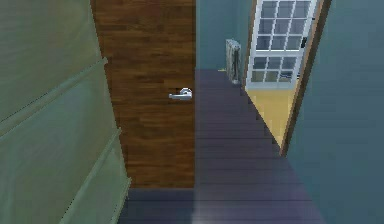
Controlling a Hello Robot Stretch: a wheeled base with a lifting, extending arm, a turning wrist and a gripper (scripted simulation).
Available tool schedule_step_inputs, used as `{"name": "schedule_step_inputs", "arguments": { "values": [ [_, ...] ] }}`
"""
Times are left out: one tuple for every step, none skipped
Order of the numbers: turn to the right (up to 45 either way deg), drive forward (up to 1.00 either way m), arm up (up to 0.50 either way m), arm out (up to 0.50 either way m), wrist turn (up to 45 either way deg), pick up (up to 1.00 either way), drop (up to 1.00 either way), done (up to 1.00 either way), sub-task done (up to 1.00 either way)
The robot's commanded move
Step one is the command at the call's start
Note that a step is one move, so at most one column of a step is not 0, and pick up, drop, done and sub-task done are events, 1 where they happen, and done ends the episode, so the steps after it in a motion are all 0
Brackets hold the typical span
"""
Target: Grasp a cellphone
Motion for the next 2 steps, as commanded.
{"name": "schedule_step_inputs", "arguments": {
  "values": [
    [0.0, 0.0, 0.5, 0.0, 0.0, 0.0, 0.0, 0.0, 0.0],
    [0.0, 0.0, 0.38, 0.0, 0.0, 0.0, 0.0, 0.0, 0.0]
  ]
}}
